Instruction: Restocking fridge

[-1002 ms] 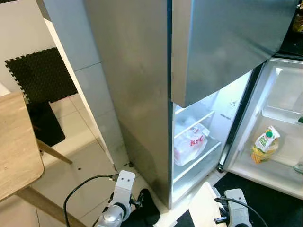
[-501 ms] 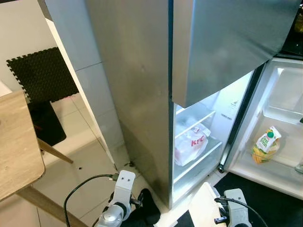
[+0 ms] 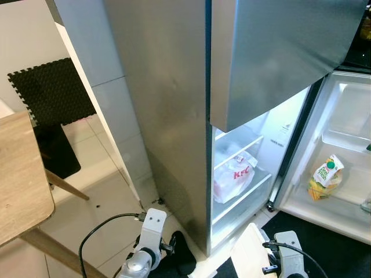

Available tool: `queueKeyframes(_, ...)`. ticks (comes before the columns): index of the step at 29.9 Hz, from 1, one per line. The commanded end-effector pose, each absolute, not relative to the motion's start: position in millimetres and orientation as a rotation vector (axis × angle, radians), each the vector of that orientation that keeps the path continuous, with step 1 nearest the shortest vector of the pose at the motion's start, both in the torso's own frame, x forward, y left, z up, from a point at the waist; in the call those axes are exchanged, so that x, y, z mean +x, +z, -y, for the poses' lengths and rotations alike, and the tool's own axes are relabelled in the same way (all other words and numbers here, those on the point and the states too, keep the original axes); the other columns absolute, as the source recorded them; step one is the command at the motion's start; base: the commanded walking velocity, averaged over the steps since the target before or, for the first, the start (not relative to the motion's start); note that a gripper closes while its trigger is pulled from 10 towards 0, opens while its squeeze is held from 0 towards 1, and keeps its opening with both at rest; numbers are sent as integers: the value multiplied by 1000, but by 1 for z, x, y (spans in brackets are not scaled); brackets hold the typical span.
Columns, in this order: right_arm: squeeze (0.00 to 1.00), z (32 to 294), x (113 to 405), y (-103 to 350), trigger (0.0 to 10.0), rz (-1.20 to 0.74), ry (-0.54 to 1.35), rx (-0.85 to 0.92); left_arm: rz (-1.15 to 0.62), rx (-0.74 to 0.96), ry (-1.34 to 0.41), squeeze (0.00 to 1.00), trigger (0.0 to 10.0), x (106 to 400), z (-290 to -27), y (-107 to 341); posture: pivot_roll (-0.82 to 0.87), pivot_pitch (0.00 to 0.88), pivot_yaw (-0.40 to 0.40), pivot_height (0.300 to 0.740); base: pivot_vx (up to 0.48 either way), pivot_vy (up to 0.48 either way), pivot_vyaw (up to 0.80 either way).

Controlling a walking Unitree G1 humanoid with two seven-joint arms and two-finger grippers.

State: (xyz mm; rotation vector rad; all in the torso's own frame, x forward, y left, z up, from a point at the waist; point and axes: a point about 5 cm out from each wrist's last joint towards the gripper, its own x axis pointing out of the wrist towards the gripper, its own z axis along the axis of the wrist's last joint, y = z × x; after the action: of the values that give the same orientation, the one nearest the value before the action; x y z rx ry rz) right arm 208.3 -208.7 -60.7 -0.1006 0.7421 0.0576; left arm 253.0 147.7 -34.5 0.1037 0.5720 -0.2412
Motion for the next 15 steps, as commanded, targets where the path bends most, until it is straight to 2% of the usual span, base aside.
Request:
queueKeyframes(1,0,211,211,-58,10000,-717,19,-54,-577,103,-248,0,10000,251,-147,-36,-64,15,36,740,0,0,0)
queueKeyframes(15,0,213,210,-59,10000,-729,13,-64,-569,94,-249,0,10000,252,-145,-35,-71,18,37,740,0,0,0)
